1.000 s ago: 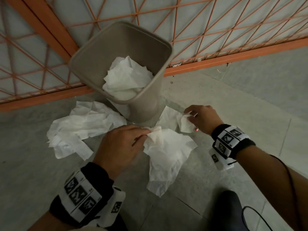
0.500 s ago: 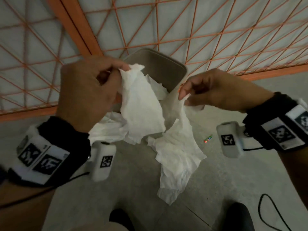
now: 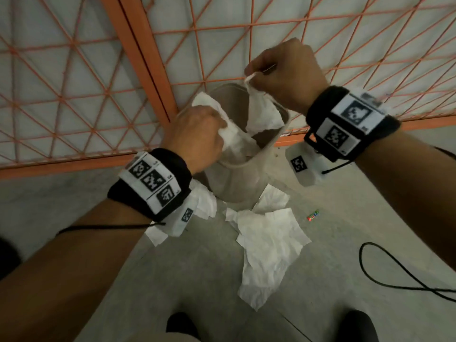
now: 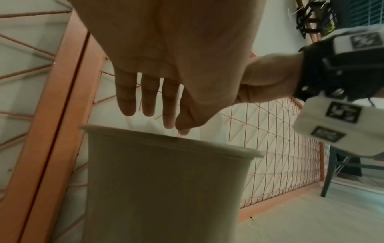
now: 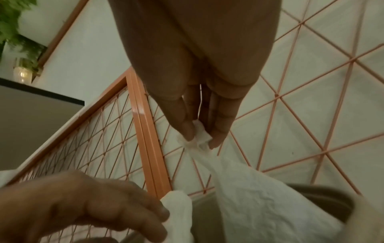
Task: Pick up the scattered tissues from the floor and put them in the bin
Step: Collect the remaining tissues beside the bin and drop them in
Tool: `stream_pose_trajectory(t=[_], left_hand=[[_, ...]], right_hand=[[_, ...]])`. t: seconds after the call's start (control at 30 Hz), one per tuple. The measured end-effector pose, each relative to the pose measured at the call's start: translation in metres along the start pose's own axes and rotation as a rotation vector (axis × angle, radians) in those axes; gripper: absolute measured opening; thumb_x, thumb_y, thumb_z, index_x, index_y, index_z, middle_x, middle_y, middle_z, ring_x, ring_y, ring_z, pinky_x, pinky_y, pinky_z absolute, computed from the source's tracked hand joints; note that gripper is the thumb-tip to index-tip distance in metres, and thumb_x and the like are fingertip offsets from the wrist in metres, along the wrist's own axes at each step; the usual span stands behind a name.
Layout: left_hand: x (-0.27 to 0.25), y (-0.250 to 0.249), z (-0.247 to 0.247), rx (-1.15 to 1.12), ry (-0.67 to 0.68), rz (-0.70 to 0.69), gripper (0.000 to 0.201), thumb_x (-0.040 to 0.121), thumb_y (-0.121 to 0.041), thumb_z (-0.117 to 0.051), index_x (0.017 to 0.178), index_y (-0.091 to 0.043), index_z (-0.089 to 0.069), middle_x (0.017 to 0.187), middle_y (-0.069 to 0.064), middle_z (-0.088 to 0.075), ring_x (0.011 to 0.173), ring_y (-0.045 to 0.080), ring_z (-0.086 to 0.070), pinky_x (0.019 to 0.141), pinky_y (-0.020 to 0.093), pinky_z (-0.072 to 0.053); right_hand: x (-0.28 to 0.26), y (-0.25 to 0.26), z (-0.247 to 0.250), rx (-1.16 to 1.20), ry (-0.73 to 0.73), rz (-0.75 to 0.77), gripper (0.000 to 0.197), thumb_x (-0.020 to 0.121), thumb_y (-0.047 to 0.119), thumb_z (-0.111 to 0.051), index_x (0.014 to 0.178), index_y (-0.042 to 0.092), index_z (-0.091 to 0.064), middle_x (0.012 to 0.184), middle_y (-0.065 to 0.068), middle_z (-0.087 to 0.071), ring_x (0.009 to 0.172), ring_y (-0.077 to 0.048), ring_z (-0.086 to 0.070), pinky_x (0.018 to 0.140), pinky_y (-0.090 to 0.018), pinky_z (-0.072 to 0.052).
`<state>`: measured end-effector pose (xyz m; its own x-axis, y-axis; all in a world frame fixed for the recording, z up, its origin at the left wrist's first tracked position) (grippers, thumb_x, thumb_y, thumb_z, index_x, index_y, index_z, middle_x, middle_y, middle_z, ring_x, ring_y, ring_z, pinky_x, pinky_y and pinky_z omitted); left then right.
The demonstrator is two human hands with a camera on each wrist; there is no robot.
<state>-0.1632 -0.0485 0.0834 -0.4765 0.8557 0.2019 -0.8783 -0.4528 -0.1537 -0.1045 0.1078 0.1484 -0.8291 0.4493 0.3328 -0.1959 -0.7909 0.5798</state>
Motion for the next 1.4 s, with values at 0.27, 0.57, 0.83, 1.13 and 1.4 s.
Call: stream_pose_trajectory(t=[0.27, 0.57, 0.83, 1.13, 1.4], left_hand=[[-0.06, -0.032, 0.017, -0.297, -0.231, -0.146, 0.031, 0.085, -0.004, -0.052, 0.103, -0.015, -0.074, 0.106, 0.0, -0.07, 0.103, 0.021, -0.06, 0.09, 0.031, -0.047], [-0.081, -0.083, -0.136, -0.392, 0.334, -0.05, 0.031, 0.091, -0.017, -0.05, 0.116, -0.027, -0.065, 0.116, -0.012, -0.062, 0.11, 0.011, -0.053, 0.088, 0.034, -0.052], [-0.065, -0.077, -0.227, -0.156, 0.78, 0.07, 0.052, 0.088, -0.012, -0.051, 0.136, -0.03, -0.043, 0.139, 0.0, -0.042, 0.125, 0.028, -0.048, 0.1, 0.041, -0.045], [-0.081, -0.054, -0.168, -0.34, 0.384, 0.183, 0.023, 0.092, -0.02, -0.057, 0.108, -0.027, -0.071, 0.104, -0.005, -0.075, 0.091, 0.017, -0.068, 0.082, 0.03, -0.055], [-0.089, -0.049, -0.054, -0.624, 0.108, 0.213, 0.016, 0.089, -0.018, -0.064, 0.099, -0.027, -0.072, 0.094, -0.017, -0.072, 0.085, 0.0, -0.067, 0.074, 0.008, -0.051]], right_hand=[[-0.022, -0.01, -0.048, -0.038, 0.376, 0.037, 0.035, 0.087, 0.024, -0.06, 0.121, 0.031, -0.062, 0.118, -0.002, -0.064, 0.098, -0.013, -0.063, 0.089, -0.029, -0.049], [-0.088, -0.105, -0.012, 0.24, -0.131, -0.183, 0.024, 0.087, 0.017, -0.051, 0.101, 0.026, -0.068, 0.1, 0.01, -0.067, 0.08, -0.008, -0.063, 0.071, -0.041, -0.057], [-0.238, -0.182, -0.111, 0.007, 0.462, -0.431, 0.032, 0.086, 0.021, -0.061, 0.118, 0.025, -0.061, 0.114, -0.002, -0.058, 0.091, -0.017, -0.06, 0.083, -0.035, -0.052], [-0.286, -0.218, -0.152, -0.205, 0.573, -0.369, 0.035, 0.085, 0.023, -0.06, 0.12, 0.027, -0.061, 0.123, -0.001, -0.053, 0.111, -0.027, -0.048, 0.078, -0.045, -0.054], [-0.289, -0.218, -0.15, -0.3, 0.47, -0.179, 0.013, 0.074, 0.011, -0.072, 0.085, 0.018, -0.069, 0.09, -0.006, -0.063, 0.081, -0.032, -0.061, 0.047, -0.036, -0.052]])
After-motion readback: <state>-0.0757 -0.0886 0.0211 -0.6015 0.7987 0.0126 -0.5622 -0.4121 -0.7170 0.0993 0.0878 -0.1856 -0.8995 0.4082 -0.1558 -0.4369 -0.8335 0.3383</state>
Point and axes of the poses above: each hand's wrist, its own x-axis towards the middle knuckle, its own z-axis out of the back of the hand, y = z × x, the point moved 6 cm from there along x, towards the middle knuckle
